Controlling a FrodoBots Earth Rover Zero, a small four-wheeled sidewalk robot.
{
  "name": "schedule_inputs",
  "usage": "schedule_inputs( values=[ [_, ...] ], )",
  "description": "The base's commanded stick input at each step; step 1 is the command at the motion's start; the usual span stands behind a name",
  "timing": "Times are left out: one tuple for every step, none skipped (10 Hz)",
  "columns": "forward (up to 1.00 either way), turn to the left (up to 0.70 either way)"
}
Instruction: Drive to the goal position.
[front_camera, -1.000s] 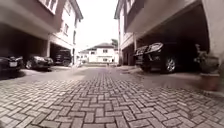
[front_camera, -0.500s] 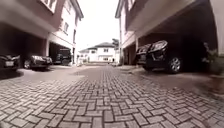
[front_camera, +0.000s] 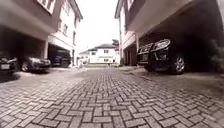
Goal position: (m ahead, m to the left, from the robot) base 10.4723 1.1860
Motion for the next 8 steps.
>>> schedule_inputs(
  values=[
    [0.50,0.00],
    [0.50,0.00],
    [0.50,0.00],
    [0.50,0.00],
    [0.50,0.00],
    [0.50,0.00],
    [0.50,0.00],
    [0.50,0.00]
  ],
)
